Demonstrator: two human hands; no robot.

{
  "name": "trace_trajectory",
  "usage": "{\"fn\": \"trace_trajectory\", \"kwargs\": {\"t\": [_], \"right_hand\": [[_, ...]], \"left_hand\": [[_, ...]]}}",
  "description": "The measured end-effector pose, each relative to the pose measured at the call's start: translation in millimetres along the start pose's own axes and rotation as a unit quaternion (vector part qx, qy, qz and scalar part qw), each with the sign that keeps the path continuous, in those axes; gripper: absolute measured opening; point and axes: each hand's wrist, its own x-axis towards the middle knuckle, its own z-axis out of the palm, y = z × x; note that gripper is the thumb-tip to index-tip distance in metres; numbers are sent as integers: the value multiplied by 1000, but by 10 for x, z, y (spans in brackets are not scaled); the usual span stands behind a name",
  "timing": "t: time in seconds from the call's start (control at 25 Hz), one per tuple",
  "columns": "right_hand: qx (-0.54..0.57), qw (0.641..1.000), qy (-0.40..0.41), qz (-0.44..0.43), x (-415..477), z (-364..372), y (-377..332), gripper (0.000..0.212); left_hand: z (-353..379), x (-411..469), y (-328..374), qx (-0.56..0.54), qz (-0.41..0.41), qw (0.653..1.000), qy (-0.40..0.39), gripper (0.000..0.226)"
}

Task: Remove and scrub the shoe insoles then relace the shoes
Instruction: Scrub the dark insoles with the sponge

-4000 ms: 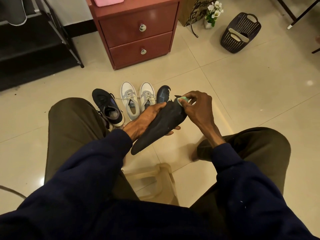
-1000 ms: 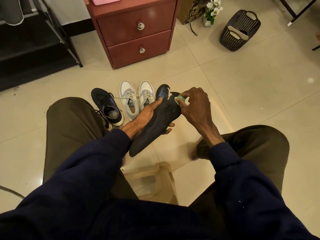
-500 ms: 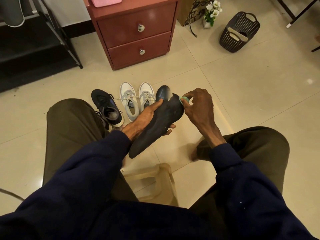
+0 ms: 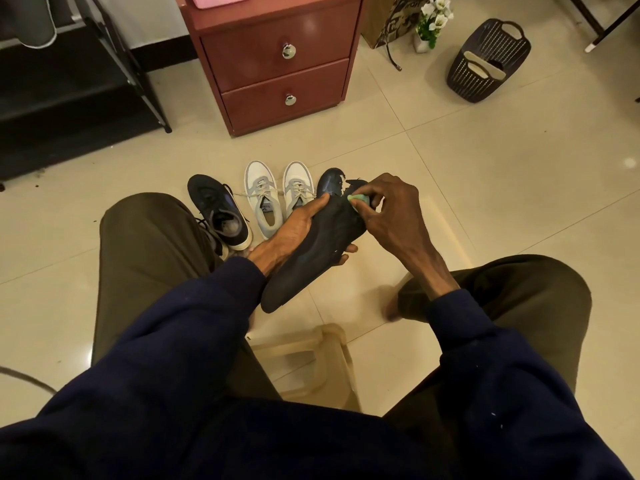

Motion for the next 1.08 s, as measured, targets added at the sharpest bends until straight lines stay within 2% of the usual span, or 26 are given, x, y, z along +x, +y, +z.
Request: {"fn": "trace_trajectory", "kwargs": {"t": [0.2,0.48,0.72,0.84,0.92,1.08], "right_hand": [[-54,994,65,75,9,-59,181,14],[16,994,95,59,-2,-43,117,12],[22,999,1,-27,-22,63,-59,12],[-50,997,48,37,-21,24,95,16],[-46,994,69,71,-35,-3,159,16],[26,999,-18,-16,-81,66,-53,14]], "left_hand": [[-38,28,2,-7,-14,1000,-20,61],[33,-31,19,-27,18,998,-49,54],[-3,3,6,-24,10,998,-60,65],[-11,15,-4,-23,7,998,-55,63],[22,5,-3,-26,7,998,-49,62],[-3,17,-2,-33,34,998,-30,54]]}}
